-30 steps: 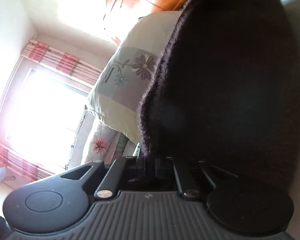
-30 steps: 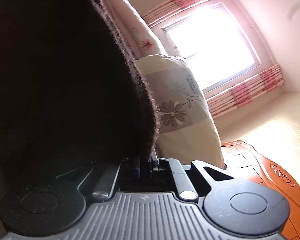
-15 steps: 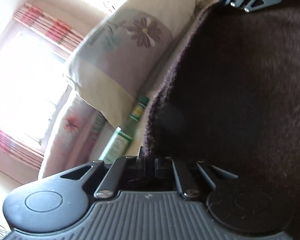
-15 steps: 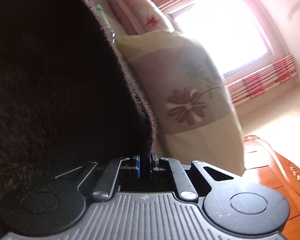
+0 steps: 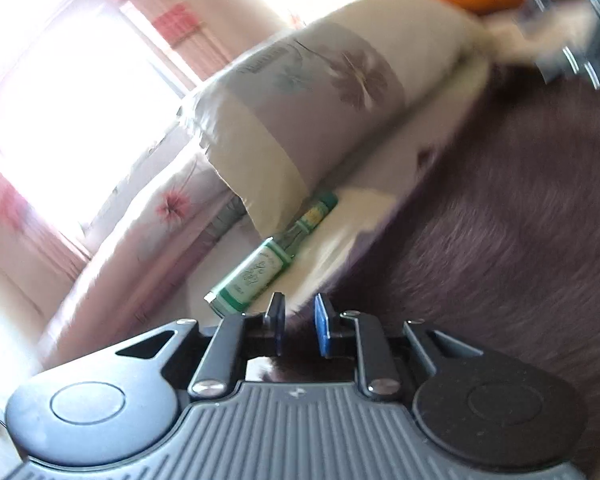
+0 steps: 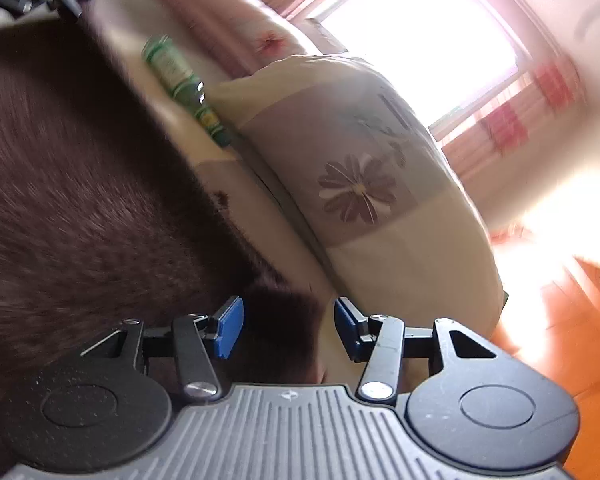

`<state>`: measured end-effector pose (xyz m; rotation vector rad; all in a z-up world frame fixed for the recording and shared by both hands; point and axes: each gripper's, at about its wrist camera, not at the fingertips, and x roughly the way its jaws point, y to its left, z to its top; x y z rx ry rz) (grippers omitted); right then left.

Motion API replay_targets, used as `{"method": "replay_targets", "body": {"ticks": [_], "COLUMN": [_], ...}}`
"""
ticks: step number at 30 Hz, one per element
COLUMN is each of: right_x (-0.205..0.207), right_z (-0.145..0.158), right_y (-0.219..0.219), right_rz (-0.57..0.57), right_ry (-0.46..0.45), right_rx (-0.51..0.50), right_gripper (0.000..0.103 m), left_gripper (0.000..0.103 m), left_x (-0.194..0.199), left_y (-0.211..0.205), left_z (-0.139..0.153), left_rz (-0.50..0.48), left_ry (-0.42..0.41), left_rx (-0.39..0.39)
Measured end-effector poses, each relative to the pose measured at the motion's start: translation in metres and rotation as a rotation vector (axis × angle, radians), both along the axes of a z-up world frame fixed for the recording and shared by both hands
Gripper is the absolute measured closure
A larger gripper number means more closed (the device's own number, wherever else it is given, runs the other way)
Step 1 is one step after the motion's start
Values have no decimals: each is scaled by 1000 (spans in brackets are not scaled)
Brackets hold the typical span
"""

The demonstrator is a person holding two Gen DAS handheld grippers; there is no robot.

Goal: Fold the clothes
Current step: 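Open both grippers to release the folded sweater, then pull both open grippers back above the folded sweater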

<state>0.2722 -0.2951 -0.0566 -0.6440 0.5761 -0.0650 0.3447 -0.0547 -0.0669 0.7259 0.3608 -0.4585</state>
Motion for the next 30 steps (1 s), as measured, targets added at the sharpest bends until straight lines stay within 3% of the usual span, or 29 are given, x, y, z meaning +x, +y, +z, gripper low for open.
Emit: {"method": "replay_targets", "body": {"ticks": [2, 5, 8, 13, 15, 17, 19, 22, 26, 30], "right_x": [-25, -58, -78, -81, -75, -56, -26, 25, 81, 93], "right_z": [1, -15, -33, -18, -1, 14, 21, 9, -22, -30], "right_y": [-2, -4, -14, -23, -25, -29, -35, -48, -69, -100], "right_rz": [21, 4, -34, -42, -36, -38, -48, -90, -196, -256], "right_ry": [38, 77, 99, 126, 89, 46, 24, 53, 117, 97], "right_rx": [166, 315, 414, 471, 486, 515, 537, 575, 598, 751], "right_gripper": [41, 41, 39, 39, 35, 26, 22, 22, 24, 27], "left_gripper": [77, 81, 82, 74, 70, 52, 47, 47, 37, 38], "left_x": [-17, -47, -70, -51, -36, -16, 10, 47, 88, 103], "left_y": [2, 6, 19, 18, 11, 3, -5, -8, 15, 49], "left_z": [-11, -40, -57, -35, -22, -13, -11, -23, -49, -56], "left_rz": [-31, -52, -11, -2, -7, -10, -10, 30, 124, 167], "left_ry": [63, 173, 193, 226, 224, 257, 309, 392, 460, 499], "left_rx": [0, 36, 12, -15, -52, -108, -168, -243, -361, -487]}}
